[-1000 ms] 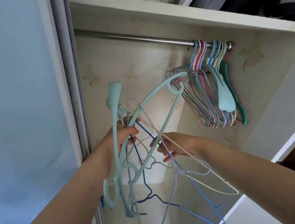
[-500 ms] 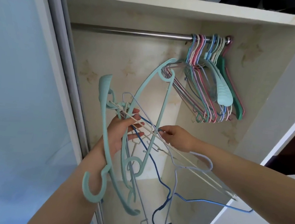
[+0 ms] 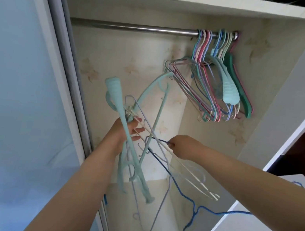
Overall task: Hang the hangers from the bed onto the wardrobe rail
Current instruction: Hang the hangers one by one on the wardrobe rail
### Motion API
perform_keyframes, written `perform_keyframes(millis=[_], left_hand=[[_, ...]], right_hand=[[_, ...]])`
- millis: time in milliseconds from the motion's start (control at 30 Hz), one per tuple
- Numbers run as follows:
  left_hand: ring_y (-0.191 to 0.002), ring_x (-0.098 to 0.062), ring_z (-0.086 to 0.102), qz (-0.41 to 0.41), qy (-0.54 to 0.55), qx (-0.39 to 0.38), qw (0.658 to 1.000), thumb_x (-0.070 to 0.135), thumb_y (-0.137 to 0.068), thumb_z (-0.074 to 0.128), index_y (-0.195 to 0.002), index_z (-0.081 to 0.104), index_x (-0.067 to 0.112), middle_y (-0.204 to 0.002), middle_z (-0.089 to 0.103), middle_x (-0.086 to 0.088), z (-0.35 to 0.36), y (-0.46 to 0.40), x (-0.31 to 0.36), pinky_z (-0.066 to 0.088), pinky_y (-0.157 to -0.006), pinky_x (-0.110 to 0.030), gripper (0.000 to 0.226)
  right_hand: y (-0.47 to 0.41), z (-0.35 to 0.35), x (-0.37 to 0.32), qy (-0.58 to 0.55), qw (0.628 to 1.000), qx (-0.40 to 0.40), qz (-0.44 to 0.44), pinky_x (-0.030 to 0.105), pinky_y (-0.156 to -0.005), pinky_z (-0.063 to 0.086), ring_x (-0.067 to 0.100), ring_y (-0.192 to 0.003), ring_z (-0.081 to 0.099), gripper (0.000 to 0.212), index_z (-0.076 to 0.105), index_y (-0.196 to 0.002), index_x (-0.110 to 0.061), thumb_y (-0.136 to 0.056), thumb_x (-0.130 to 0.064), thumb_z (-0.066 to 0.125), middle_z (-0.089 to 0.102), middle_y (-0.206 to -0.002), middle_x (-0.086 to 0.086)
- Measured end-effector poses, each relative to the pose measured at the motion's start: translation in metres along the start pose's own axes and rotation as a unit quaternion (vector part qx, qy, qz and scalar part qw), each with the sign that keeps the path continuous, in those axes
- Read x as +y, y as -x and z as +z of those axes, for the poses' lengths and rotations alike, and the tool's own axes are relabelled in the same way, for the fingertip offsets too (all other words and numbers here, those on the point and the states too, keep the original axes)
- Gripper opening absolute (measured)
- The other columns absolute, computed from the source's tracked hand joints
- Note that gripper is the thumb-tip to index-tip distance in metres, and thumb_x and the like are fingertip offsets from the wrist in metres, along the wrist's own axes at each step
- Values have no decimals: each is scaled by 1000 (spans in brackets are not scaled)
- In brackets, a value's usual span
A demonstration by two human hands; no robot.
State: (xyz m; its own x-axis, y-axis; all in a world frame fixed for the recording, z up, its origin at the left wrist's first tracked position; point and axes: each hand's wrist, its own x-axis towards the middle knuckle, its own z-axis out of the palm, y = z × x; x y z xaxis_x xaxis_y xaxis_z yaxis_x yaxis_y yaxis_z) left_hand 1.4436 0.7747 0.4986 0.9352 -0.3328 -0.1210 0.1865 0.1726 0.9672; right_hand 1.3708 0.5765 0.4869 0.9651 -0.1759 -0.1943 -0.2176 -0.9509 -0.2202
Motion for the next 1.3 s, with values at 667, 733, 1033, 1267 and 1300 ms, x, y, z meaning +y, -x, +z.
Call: perform_keyframes(millis=[667,733,1033,1267,1300], left_hand=[[-37,-10,53,77,9,38,996,22,-99,51,-75,48,17,-52,48,6,2,4,8,50,-41,-24,25],[-36,-11,52,73,-3,23,997,21,-99,52,-74,47,17,-48,47,9,4,6,8,49,-41,-22,25],[-40,-12,60,64,-29,17,997,21,-100,49,-81,49,15,-71,51,-3,9,8,-3,53,-44,-26,20],[-34,-10,54,75,-109,99,986,23,-98,54,-83,55,11,-66,50,-7,-4,1,-5,44,-37,-21,19],[-39,-13,55,74,-121,111,984,25,-97,55,-88,57,9,-71,51,-11,-7,0,-8,43,-38,-22,18]], right_hand=[[12,67,62,-295,951,58,78,12,-52,37,11,-55,45,22,55,-70,-22,-92,-26,60,53,-62,-2],[15,66,53,-302,949,77,47,9,-47,34,5,-53,41,18,58,-75,-19,-92,-25,61,49,-62,-3],[-3,58,28,-320,939,110,60,15,-52,34,13,-62,47,15,64,-89,-14,-96,-24,55,53,-71,0],[-5,65,42,-307,938,82,141,22,-54,45,22,-62,52,27,57,-117,-13,-101,-18,35,57,-84,5],[-6,62,43,-354,920,83,147,22,-47,43,18,-53,47,24,58,-112,-13,-100,-22,39,50,-72,2]])
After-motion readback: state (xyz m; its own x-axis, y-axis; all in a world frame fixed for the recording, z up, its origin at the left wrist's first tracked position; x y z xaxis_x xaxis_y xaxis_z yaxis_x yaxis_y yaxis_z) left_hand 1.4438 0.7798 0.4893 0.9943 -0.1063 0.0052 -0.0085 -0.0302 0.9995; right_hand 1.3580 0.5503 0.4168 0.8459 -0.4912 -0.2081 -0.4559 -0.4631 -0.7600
